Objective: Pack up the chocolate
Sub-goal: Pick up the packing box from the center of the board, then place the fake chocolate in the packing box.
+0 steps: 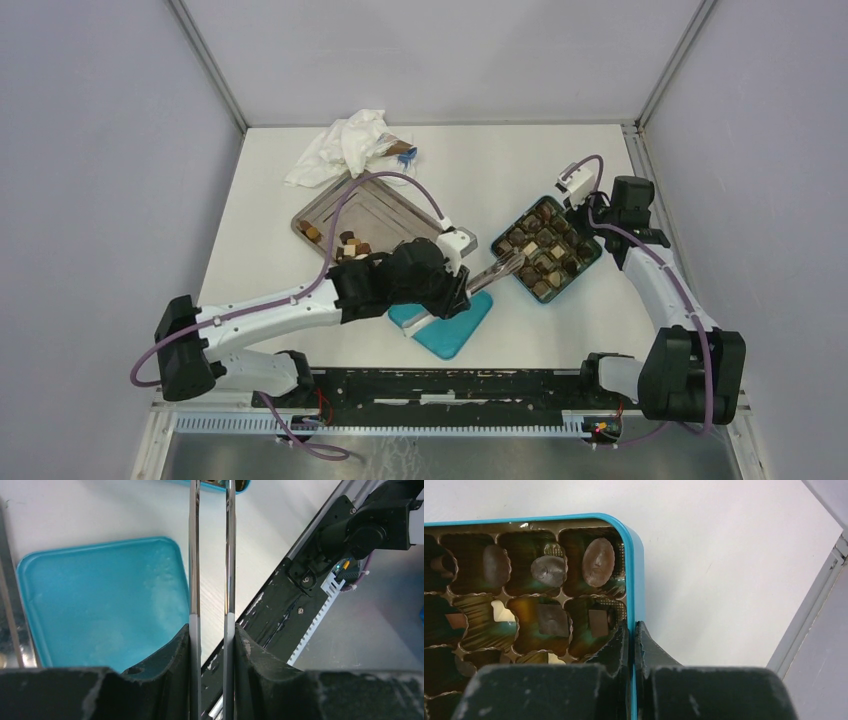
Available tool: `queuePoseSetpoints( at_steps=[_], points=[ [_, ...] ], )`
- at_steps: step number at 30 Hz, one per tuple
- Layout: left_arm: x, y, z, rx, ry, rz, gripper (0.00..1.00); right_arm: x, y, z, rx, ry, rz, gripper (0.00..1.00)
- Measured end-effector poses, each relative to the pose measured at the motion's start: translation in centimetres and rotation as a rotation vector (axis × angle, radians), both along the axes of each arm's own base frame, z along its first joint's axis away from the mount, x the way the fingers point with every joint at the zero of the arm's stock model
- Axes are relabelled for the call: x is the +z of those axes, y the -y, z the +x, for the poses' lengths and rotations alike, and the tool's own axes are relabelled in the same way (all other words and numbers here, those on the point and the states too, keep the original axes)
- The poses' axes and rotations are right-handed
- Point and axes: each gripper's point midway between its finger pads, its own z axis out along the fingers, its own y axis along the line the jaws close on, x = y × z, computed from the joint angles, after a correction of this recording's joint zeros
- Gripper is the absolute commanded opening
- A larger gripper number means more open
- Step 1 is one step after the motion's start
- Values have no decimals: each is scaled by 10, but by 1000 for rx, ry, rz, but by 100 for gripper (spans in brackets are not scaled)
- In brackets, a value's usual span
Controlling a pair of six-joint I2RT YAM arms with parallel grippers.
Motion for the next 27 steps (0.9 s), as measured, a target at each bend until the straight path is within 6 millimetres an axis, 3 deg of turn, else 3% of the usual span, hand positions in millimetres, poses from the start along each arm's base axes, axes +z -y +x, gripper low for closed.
queuePoseSetpoints(
  at_steps=[7, 16, 27],
  points=[
    [-16, 33, -9, -75, 33, -9, 2, -2, -4, -2, 15, 3, 12, 0],
    [-55, 58, -23, -140, 11, 66, 4, -5, -5, -2, 22, -7, 18, 0],
    [-58, 74, -17, -130, 23, 75, 11, -9, -7, -2, 33, -18, 28, 0]
  ],
)
